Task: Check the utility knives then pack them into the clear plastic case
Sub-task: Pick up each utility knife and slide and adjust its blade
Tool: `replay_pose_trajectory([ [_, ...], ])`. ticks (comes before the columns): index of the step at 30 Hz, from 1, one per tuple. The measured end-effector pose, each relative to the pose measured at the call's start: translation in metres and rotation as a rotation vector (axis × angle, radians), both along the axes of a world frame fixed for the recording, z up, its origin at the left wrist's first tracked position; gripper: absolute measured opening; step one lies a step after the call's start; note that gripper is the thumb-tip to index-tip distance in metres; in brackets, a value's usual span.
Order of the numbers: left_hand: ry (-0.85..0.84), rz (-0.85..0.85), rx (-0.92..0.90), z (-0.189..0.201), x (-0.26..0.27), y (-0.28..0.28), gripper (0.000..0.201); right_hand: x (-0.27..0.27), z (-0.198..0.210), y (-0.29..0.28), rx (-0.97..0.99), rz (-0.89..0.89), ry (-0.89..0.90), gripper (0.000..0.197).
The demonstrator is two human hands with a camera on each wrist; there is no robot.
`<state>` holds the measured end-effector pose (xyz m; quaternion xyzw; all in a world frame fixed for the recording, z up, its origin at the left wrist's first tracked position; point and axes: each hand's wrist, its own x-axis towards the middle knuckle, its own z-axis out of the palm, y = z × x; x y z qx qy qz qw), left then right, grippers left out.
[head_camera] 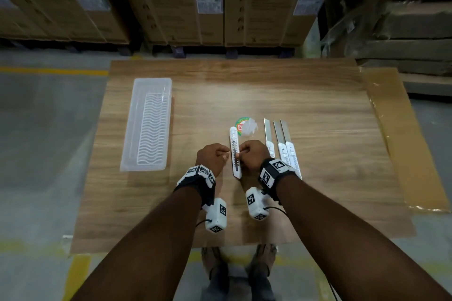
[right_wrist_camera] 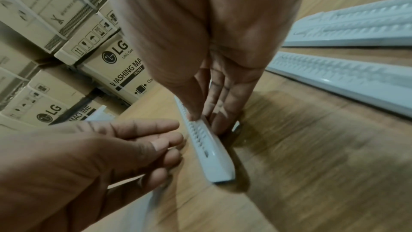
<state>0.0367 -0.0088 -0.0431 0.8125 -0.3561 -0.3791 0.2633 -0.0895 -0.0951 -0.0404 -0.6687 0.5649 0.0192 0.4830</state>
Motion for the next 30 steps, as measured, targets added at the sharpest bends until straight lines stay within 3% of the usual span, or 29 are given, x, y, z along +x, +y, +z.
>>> replay_pose_trajectory([
  [11,-0.029,0.047,-0.026,-0.001,-0.002,0.007,0.018,-0.013,0.004,0.007,-0.252,-0.209,-0.038,0.019],
  [16,-0.007,0.085,-0.113,0.006,-0.02,-0.002,0.019,-0.052,0.012,0.011,-0.476,-0.2,0.25,0.021],
  [22,0.033,0.065,-0.156,0.003,-0.054,-0.007,0.016,-0.081,0.005,0.019,-0.276,-0.071,0.321,0.053],
  [25,0.062,0.069,-0.169,0.004,-0.064,-0.006,0.015,-0.084,0.002,0.025,-0.279,-0.026,0.369,0.043],
  [30,0.089,0.134,-0.2,0.011,-0.066,0.0,0.015,-0.084,0.004,0.022,-0.244,-0.067,0.294,0.026],
])
